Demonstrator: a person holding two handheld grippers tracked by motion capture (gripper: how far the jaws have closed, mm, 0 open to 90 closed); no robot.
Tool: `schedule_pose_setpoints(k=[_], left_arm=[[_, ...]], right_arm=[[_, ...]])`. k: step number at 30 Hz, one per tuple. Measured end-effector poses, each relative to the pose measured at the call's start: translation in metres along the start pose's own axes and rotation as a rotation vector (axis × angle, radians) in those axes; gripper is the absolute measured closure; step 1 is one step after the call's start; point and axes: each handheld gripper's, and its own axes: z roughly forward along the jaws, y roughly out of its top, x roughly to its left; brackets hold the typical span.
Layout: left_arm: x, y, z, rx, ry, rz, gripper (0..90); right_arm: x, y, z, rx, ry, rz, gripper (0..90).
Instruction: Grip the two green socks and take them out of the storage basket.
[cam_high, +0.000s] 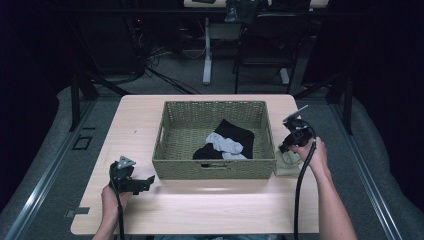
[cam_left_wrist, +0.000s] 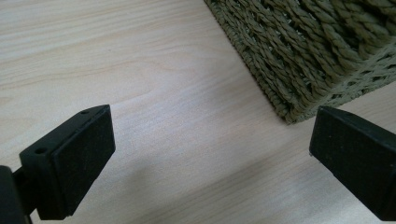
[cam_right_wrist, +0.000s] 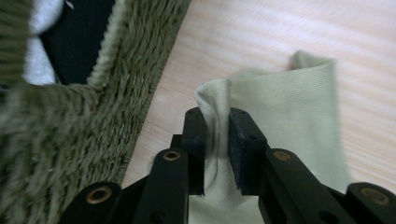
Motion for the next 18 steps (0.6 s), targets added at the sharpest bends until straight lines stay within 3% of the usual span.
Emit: schedule_pose_setpoints(k=[3,6,11,18], left_arm=[[0.000,0.000,0.000,0.001,-0.001,-0.001,0.3],[0.000,0.000,0.000,0.003,-0.001,-0.004,0.3],[0.000,0.000,0.000,0.001,0.001,0.000,0.3],[-0.001,0.000,0.000,-0.002,0.001,-0.005,0.3]], right_arm=[[0.000,-0.003,0.010,0.003,0.012,0.003,73.9],[-0.001,-0.005,0.008,-0.007,0.009,0.003,60.7],[0.003,-0.014,-0.017,-0.077,-0.012,-0.022,40.6],[0.017,-0.039,-0.054,-0.177,-0.031,-0.070,22.2]])
